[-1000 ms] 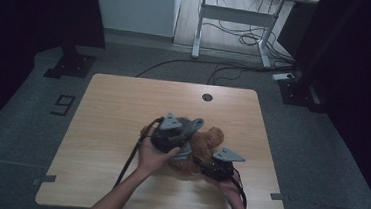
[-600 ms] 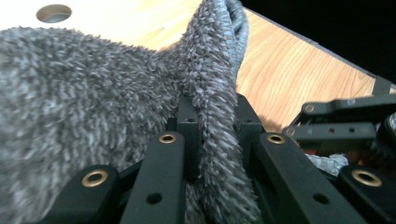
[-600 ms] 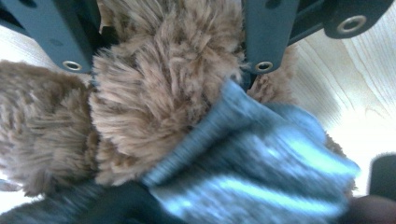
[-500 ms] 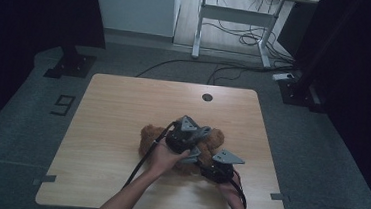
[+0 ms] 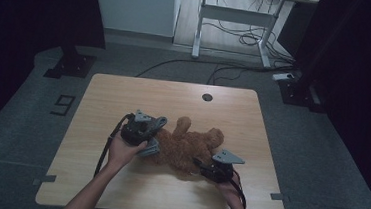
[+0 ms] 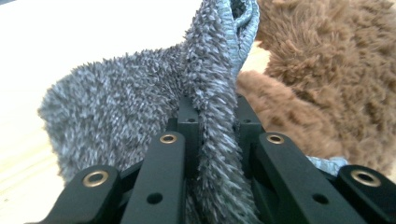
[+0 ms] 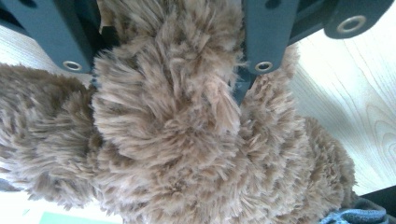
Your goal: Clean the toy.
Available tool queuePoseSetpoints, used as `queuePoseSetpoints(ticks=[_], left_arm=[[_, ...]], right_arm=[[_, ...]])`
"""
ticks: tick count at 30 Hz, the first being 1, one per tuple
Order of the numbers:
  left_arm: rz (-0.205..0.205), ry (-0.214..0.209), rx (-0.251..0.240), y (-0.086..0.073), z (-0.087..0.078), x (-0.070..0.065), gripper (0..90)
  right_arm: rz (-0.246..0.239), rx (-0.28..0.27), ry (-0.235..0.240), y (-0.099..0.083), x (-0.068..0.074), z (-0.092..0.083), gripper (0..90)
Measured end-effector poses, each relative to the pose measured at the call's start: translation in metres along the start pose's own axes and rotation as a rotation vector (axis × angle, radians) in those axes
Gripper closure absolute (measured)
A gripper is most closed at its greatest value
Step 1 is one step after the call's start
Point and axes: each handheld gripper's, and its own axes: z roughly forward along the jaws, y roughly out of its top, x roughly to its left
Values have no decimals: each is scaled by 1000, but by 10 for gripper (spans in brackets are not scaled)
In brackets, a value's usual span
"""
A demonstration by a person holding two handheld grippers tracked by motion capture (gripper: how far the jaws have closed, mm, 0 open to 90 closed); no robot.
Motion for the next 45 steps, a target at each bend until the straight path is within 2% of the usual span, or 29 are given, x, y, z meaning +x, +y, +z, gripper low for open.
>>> queuePoseSetpoints(ticks=[4,7,10,13,15,18,20,21,23,24,26,27,29,32,33,34,35,36,38,39,42,43,45], left_arm=[[-18,-21,0,3,-2,0,778],[-14,-45,-24,10,-4,-10,772],[7,-109,-62,26,-6,-30,772],[70,-151,-101,48,-2,-61,774],[105,-182,-99,64,10,-84,773],[147,-205,-37,84,42,-115,773],[148,-205,6,89,61,-124,773],[129,-212,29,89,72,-125,773],[86,-227,71,83,91,-124,774],[74,-230,65,79,96,-121,775],[49,-246,49,75,96,-115,777],[53,-242,51,75,93,-113,778],[82,-202,50,74,84,-109,778],[138,-99,45,65,68,-96,778],[143,-71,41,60,63,-90,778],[130,-51,32,52,58,-79,778],[111,-64,23,47,54,-71,778],[45,-111,-1,40,48,-59,779],[11,-130,-27,34,37,-46,780],[14,-113,-37,32,30,-42,781],[39,-12,-36,25,15,-25,780],[24,-2,-28,21,14,-17,780],[-28,-15,-15,11,13,0,780]], right_arm=[[-2,0,-1,0,0,0,544],[-2,-2,5,-1,-2,-1,544],[0,-5,7,-1,-2,-1,544],[0,-3,4,-1,-2,-1,544],[-2,-4,2,-1,-1,-1,544],[0,-7,-5,-2,1,-2,544],[-4,-9,-6,-3,2,-2,544],[-5,-9,-5,-3,1,-3,544],[-3,-7,-4,-3,2,-3,544],[-6,-5,-8,-3,2,-3,545],[-6,-2,-12,-3,1,-2,546],[-7,-1,-11,-3,2,-2,546],[-11,2,-12,-2,3,-1,546],[-10,6,-13,-1,2,-2,546],[-6,5,-10,-2,1,-2,545],[-3,4,-8,-2,1,-2,545],[-1,5,-7,-1,1,-2,546],[0,4,-6,-1,1,-2,546],[-4,2,-9,-1,1,-1,545],[-3,3,-11,0,2,-1,545],[12,1,-8,-1,0,-1,546],[14,-1,-6,-1,-1,-1,545],[16,-3,-3,-2,-1,-1,545]])
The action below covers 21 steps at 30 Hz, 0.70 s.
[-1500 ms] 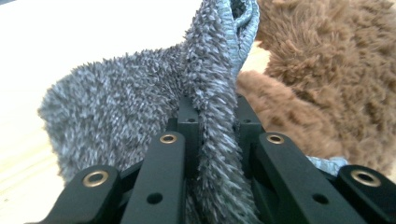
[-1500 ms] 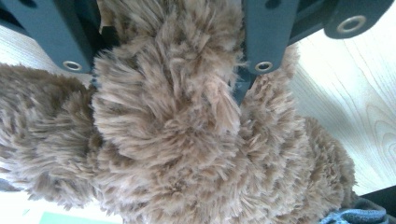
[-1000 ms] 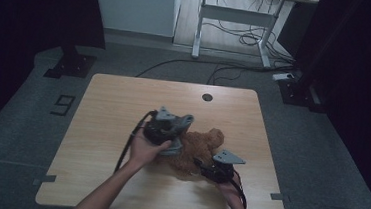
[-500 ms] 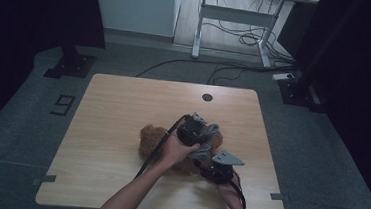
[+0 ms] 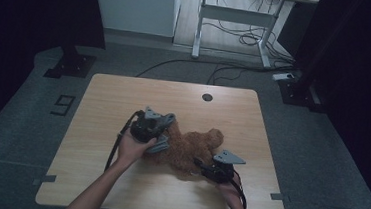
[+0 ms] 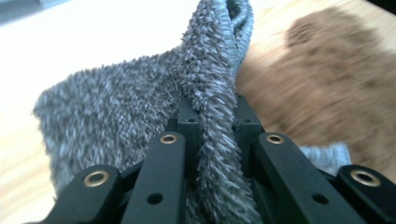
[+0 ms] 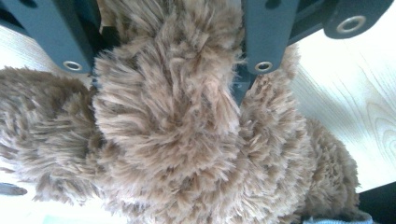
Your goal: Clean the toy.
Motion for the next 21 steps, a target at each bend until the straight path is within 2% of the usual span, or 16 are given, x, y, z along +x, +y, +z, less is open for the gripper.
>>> queuePoseSetpoints(ticks=[2,5,7,11,12,16,19,21], left_arm=[[-30,16,1,-6,-3,12,780],[-47,48,3,-9,-6,21,779],[-67,22,-13,-11,-8,22,779],[-32,9,-28,-5,-8,12,778],[-16,8,-29,-1,-8,8,777],[11,-20,-32,16,-1,-5,774],[-2,-51,-16,26,11,-11,772],[-11,-78,28,26,22,-15,769]], right_arm=[[-3,0,-4,1,1,1,545],[1,0,-3,0,1,0,545],[1,-1,-4,0,1,0,545],[0,-3,-5,0,1,1,547],[-3,-2,-7,0,1,1,547],[-16,-2,-17,1,2,1,549],[-25,-5,-22,1,2,2,550],[-27,-6,-23,1,2,2,550]])
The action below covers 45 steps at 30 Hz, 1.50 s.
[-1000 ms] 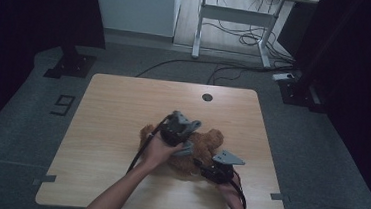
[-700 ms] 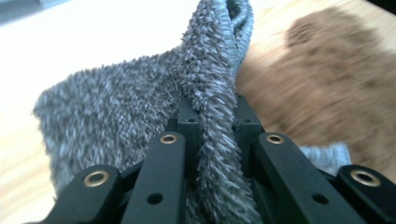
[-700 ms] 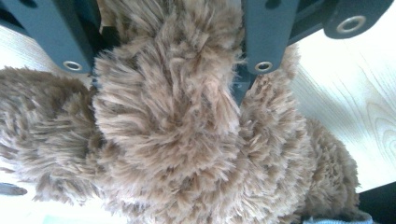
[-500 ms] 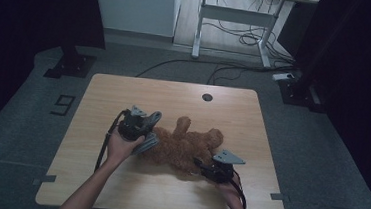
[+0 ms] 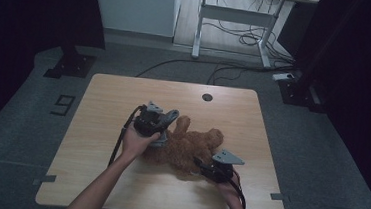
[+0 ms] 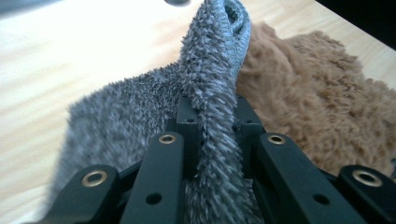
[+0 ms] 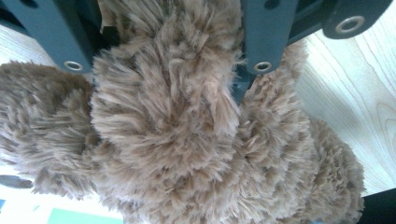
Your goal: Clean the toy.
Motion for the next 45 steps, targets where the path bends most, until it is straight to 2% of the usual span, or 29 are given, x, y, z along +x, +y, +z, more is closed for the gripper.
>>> queuePoseSetpoints(ticks=[2,4,7,9,12,14,16,20,24,26,27,30,34,36,38,39,41,45], left_arm=[[6,-1,27,-5,8,-2,769],[-2,-12,28,-12,8,-1,776],[7,-23,8,-22,0,-4,780],[22,-16,-13,-31,-5,-9,781],[40,-17,-44,-44,-13,-15,781],[37,-28,-72,-52,-18,-17,780],[32,-38,-100,-60,-22,-20,780],[58,-47,-141,-74,-30,-30,780],[76,-56,-171,-90,-38,-39,780],[72,-70,-181,-97,-42,-40,781],[73,-75,-185,-101,-44,-41,781],[79,-75,-196,-107,-45,-44,781],[88,-54,-200,-105,-41,-48,781],[90,-45,-203,-102,-38,-50,780],[79,-63,-209,-103,-34,-54,781],[92,-58,-210,-103,-33,-57,780],[117,-30,-221,-102,-30,-60,780],[122,10,-246,-95,-19,-58,780]], right_arm=[[-2,-1,0,0,0,0,548],[-3,3,5,0,0,-1,531],[17,14,40,2,-3,-4,441],[33,18,75,5,-5,-8,371],[83,1,98,11,-9,-18,293],[131,-19,93,15,-13,-27,246],[162,-15,88,18,-17,-31,193],[218,-15,132,18,-19,-29,154],[198,51,200,17,-14,-18,147],[163,98,238,14,-7,-12,164],[147,116,238,12,-4,-10,191],[109,144,217,8,2,-9,305],[51,151,129,5,10,-6,459],[39,149,96,6,10,-4,503],[8,139,54,6,11,-3,547],[-11,135,29,7,11,-2,562],[-45,129,-12,8,12,1,574],[-70,105,-73,12,8,10,599]])
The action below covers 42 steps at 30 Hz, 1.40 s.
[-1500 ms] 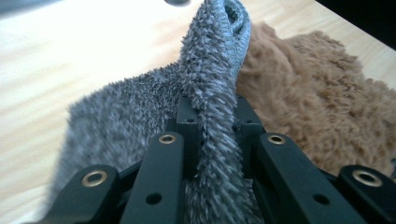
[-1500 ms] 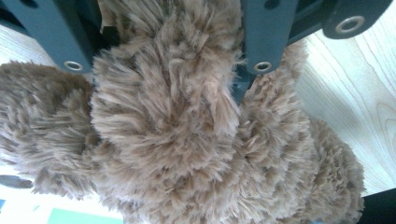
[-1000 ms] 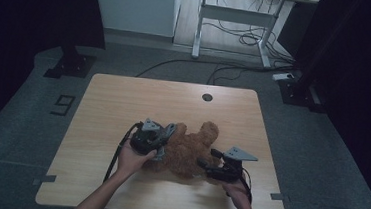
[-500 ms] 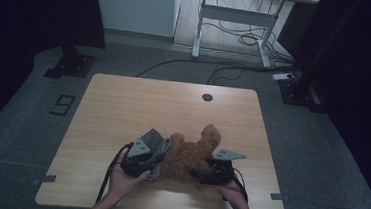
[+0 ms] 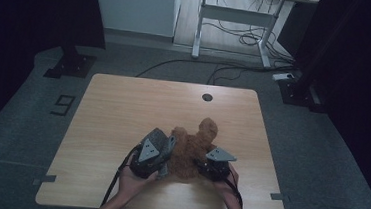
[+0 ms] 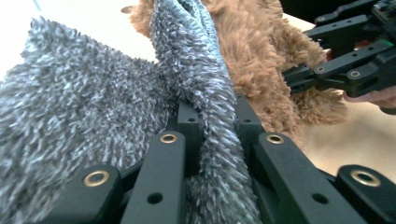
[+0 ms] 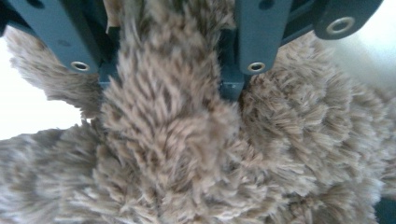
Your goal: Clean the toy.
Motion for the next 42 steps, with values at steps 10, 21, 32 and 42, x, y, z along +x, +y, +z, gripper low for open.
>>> queuePoseSetpoints(ticks=[10,21,32,42], left_arm=[[13,41,31,32,45,17,779],[-52,-59,69,47,24,17,771],[-81,-66,172,68,49,14,763],[-101,-65,118,40,9,36,783]], right_arm=[[83,-65,-128,5,-31,22,635],[102,-110,-71,-14,-25,6,632],[72,-65,31,-27,-18,-12,615],[33,-53,69,-29,-14,-15,609]])
